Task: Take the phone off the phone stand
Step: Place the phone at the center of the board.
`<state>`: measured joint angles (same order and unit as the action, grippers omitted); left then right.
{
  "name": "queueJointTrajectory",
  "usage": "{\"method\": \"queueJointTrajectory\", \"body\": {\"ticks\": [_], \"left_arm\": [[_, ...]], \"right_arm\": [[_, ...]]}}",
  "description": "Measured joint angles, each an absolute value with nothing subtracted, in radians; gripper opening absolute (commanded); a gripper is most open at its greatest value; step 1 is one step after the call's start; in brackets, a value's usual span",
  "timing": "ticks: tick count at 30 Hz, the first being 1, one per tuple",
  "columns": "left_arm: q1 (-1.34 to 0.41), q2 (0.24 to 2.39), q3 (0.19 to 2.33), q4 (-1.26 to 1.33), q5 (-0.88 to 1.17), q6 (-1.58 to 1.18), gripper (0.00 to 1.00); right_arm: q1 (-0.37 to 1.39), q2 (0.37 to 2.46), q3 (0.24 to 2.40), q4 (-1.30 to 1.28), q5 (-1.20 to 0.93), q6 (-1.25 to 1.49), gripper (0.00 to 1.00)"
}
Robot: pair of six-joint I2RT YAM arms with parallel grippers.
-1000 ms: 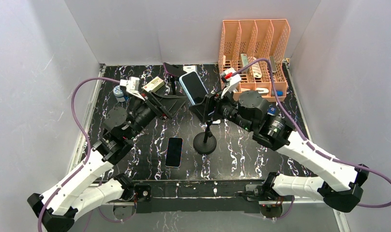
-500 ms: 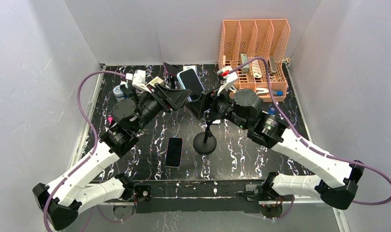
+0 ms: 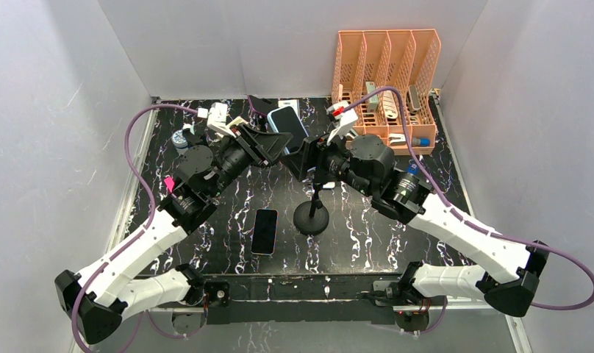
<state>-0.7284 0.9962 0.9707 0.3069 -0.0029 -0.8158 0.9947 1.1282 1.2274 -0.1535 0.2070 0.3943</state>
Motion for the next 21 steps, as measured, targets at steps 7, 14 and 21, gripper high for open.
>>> {"method": "queueJointTrajectory", "body": {"ticks": [7,14,21], "left_arm": [[-0.728,1.032,1.005,0.269,-0.009,-0.817,0.27],[-0.728,1.058,1.037,0.19,-0.021,-0.839,0.23],[-0.728,1.059,1.058,0.123,-0.03,-0.864,0.28]], "right_arm": [[0.995,1.15,1.227,-0.158,0.234,0.393,0.01],[0.999,1.162,1.227,-0.184,0.276,0.376,0.01],[1.003,1.165,1.227,-0.185,0.29,0.362,0.01]]}}
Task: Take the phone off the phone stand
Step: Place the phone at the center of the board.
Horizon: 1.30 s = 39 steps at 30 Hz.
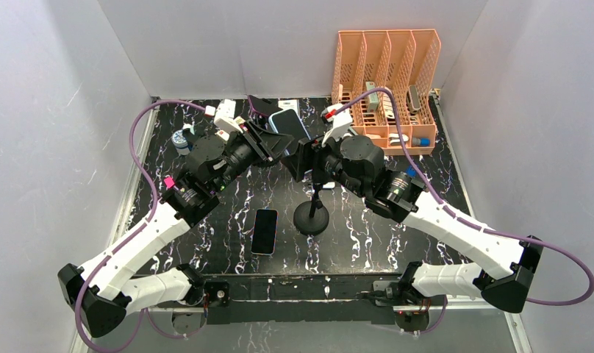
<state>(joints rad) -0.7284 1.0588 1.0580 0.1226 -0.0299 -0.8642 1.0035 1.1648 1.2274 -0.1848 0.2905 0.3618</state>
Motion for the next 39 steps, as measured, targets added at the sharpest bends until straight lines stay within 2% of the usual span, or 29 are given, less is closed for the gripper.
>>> {"method": "queueJointTrajectory", "body": {"ticks": [4,6,10,12,13,15,17,22,31,39], "left_arm": [[-0.728,1.059,1.061,0.107,-0.028,-0.882,0.25],[-0.728,1.059,1.061,0.102,-0.026,-0.889,0.19],[-0.728,1.059,1.061,0.104,-0.024,-0.9,0.0],[-0.728,1.059,1.061,0.098,-0.025,-0.899,0.0],[-0.728,1.059,1.061,0.094,-0.025,-0.9,0.0],[-0.728,1.057,1.061,0.086,-0.028,-0.9,0.0],[-0.728,1.054,1.061,0.078,-0.035,-0.899,0.0],[-0.733,1.037,1.053,0.054,-0.044,-0.896,0.0],[-0.734,0.982,1.055,-0.096,-0.168,-0.778,0.0],[-0.734,0.958,1.162,-0.395,-0.297,-0.571,0.0]], "right_arm": [[1.003,1.166,1.227,-0.184,0.3,0.361,0.01],[1.003,1.167,1.227,-0.184,0.302,0.361,0.01],[1.003,1.175,1.227,-0.185,0.304,0.355,0.01],[1.003,1.181,1.227,-0.184,0.304,0.35,0.01],[1.003,1.183,1.227,-0.185,0.301,0.349,0.09],[1.003,1.185,1.227,-0.188,0.29,0.349,0.4],[1.002,1.185,1.228,-0.194,0.277,0.349,0.64],[1.001,1.185,1.236,-0.223,0.243,0.354,0.98],[1.002,1.185,1.359,-0.3,0.177,0.36,0.99],[1.002,1.115,1.361,-0.39,0.128,0.342,0.99]]}}
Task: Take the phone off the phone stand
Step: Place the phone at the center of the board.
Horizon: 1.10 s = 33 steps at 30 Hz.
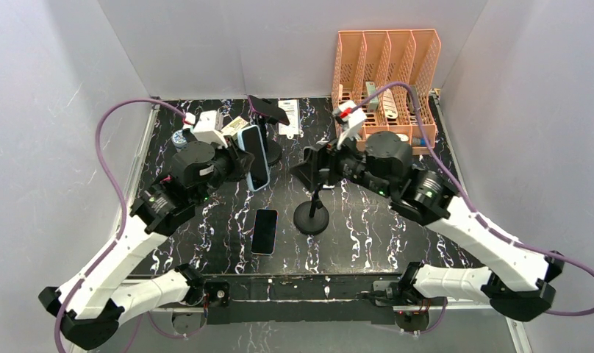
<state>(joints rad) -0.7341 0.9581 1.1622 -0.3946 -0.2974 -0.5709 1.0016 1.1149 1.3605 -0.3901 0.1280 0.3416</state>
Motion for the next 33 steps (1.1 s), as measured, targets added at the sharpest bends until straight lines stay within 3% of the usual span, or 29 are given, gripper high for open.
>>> {"method": "queueJointTrajectory", "body": {"ticks": [8,16,25,33], "left_arm": [[-0.732,0.941,1.263,-0.733,-0.344,-0.414,0.0],[-0.731,1.031,1.114,-0.89,-0.275,-0.392,0.0],[-0.695,1.073,1.028,-0.912,-0.27,-0.377,0.0],[-0.551,1.163,0.947,-0.794,-0.107,-0.37,0.0]], "right_arm": [[1.002,0.914,1.283,-0.42,0.128,0.305,0.99],[1.002,0.888,1.208,-0.443,0.07,0.303,0.99],[1.002,0.823,1.13,-0.471,0.022,0.308,0.99],[1.002,0.797,1.1,-0.467,-0.011,0.316,0.99]]}}
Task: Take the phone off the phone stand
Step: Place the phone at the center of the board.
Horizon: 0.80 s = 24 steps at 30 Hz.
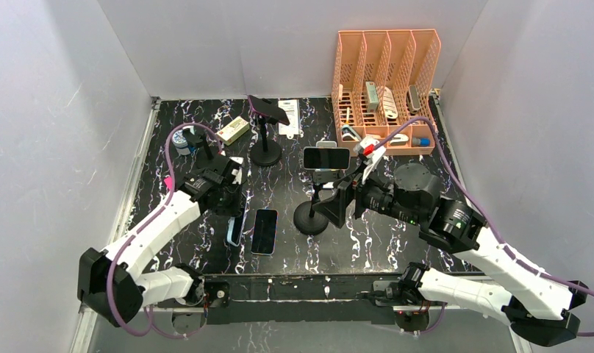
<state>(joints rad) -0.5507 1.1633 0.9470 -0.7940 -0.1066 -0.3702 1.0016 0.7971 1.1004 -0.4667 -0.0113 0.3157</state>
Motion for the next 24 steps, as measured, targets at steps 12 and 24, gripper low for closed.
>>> {"method": "queueJointTrajectory", "body": {"ticks": [12,24], "left_arm": [[-0.484,1.322,0.896,-0.664,0.03,-0.371,0.0],[-0.452,1.374,0.896,-0.637,0.054,-0.347,0.0]], "right_arm": [[1.002,0.781,1.038,-0.443,-0.039,0.346,0.99],[1.002,0.752,1.018,-0.439,-0.04,0.367,0.99]]}}
